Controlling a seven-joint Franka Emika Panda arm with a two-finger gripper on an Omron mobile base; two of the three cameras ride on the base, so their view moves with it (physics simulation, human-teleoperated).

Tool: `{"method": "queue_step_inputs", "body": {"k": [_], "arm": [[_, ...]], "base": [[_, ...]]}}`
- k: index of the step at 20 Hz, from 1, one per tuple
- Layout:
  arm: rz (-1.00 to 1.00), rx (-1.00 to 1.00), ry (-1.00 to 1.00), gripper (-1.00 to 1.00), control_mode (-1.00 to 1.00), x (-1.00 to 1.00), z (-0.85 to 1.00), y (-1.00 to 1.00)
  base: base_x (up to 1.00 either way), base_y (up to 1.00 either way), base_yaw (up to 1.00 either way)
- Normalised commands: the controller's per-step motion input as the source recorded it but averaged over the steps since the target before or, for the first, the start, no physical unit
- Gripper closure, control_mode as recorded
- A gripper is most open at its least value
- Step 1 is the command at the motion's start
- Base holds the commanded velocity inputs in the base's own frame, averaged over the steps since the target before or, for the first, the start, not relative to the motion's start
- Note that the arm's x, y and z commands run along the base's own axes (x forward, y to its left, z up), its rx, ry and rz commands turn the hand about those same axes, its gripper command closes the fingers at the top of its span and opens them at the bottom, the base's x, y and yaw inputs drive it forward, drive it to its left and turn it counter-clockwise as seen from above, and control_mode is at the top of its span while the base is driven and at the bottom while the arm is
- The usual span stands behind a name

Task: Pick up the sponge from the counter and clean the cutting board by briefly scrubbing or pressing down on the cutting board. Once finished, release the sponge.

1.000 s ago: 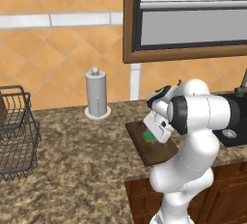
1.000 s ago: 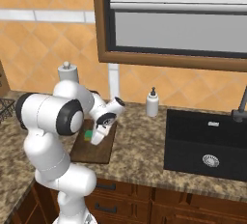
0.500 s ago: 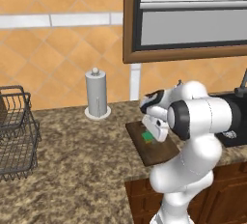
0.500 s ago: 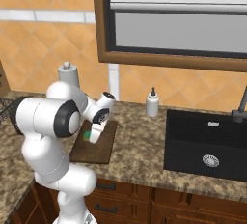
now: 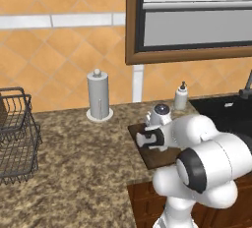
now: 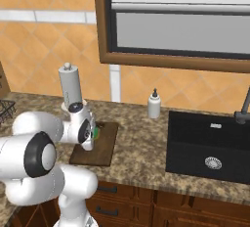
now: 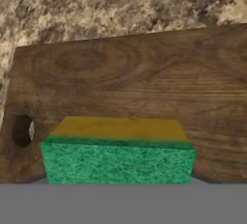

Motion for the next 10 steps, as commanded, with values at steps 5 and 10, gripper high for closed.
{"method": "queue_step_inputs", "body": {"k": [5, 10], "arm": [[0.00, 0.00, 0.39, 1.00, -1.00, -0.34, 0.00, -1.00], [0.00, -0.01, 0.51, 1.00, -1.00, -0.40, -0.17, -0.70]], "base": [[0.00, 0.00, 0.00], [0.00, 0.00, 0.00]]}}
